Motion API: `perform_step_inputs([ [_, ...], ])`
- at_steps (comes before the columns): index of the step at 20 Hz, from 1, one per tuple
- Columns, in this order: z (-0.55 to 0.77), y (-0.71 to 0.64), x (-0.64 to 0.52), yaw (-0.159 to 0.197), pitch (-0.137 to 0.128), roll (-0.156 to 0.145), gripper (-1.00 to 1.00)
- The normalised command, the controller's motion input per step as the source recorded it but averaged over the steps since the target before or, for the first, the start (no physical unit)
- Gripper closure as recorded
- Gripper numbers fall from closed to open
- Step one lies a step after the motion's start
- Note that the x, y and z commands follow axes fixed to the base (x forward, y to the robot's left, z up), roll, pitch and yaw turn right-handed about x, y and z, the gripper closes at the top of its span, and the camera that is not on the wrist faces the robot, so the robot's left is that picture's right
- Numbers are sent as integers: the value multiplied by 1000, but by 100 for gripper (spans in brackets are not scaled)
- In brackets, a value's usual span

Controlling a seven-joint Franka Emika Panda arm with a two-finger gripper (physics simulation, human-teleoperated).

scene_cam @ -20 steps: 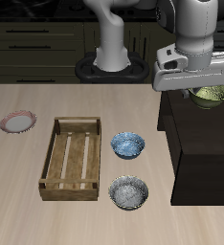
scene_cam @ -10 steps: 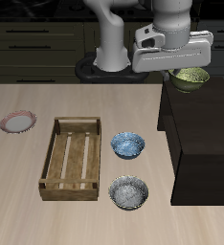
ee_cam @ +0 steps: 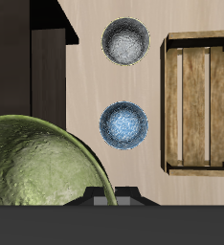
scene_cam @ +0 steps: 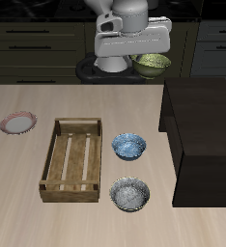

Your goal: Place the green bowl in the wooden tray

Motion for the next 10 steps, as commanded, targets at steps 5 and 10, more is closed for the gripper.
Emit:
perform_step_inputs([
  [5, -114, -734, -86, 11, 12, -27, 100],
  [10, -62, -784, 115, -41, 25, -54, 100],
])
